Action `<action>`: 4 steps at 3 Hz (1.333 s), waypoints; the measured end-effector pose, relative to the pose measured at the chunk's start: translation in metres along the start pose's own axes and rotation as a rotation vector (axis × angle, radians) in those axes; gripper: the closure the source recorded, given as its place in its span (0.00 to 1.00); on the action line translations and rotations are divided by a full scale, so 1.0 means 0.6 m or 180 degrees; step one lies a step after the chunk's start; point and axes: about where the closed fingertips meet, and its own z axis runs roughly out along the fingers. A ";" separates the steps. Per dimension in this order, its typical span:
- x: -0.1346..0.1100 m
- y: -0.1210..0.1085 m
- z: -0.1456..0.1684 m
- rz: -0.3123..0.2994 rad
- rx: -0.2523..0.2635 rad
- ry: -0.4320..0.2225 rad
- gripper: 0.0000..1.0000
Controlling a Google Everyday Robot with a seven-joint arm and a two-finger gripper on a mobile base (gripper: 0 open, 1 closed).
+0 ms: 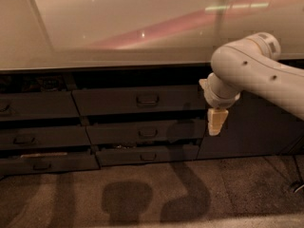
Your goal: Open top drawer
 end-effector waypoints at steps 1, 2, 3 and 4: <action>-0.005 -0.013 0.005 0.0008 0.0149 -0.0061 0.00; -0.005 -0.013 0.005 0.0008 0.0149 -0.0061 0.00; -0.001 -0.019 0.009 0.0033 0.0131 -0.0006 0.00; 0.031 -0.043 0.061 0.0147 -0.0110 0.0133 0.00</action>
Offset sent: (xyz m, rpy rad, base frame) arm 0.0070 0.0030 -0.0007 0.0211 -0.0444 0.0052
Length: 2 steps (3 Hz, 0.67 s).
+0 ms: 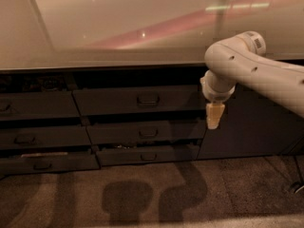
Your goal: Open top drawer
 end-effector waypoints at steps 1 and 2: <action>0.040 -0.053 0.053 0.0182 -0.0169 -0.0002 0.00; 0.048 -0.099 0.034 0.0261 0.0003 -0.0035 0.00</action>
Offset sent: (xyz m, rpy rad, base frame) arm 0.0329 -0.0208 -0.0176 0.0158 0.0489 -0.0456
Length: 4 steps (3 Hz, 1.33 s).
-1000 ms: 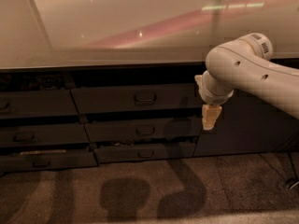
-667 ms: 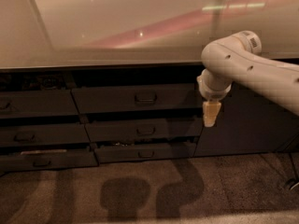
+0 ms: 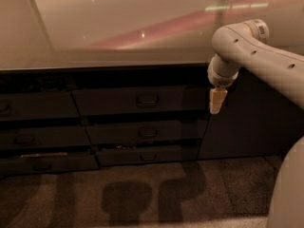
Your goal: Open top drawer
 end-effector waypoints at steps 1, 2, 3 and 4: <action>0.000 0.000 0.000 -0.0001 0.0000 0.0000 0.00; -0.012 -0.001 0.006 -0.0053 -0.0024 0.0048 0.00; -0.045 0.013 0.039 -0.0277 -0.0066 0.0256 0.00; -0.045 0.013 0.039 -0.0277 -0.0066 0.0255 0.00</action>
Offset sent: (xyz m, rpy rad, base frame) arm 0.0058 0.0148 -0.0011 -0.0425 0.0099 0.0213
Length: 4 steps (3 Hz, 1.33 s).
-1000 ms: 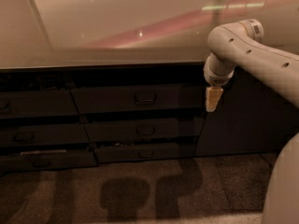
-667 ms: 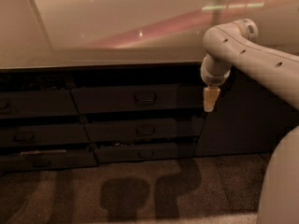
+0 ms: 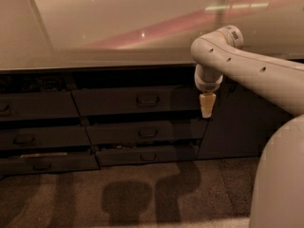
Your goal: Open top drawer
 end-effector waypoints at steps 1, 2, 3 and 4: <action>-0.006 0.003 0.013 -0.0092 -0.0105 -0.0166 0.00; -0.030 0.011 0.022 -0.0339 -0.0175 -0.0517 0.00; -0.037 0.013 0.024 -0.0536 -0.0174 -0.0570 0.00; -0.037 0.013 0.024 -0.0539 -0.0175 -0.0571 0.00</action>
Offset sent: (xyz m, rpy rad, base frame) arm -0.0099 0.0388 -0.0180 0.2209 0.1018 0.3536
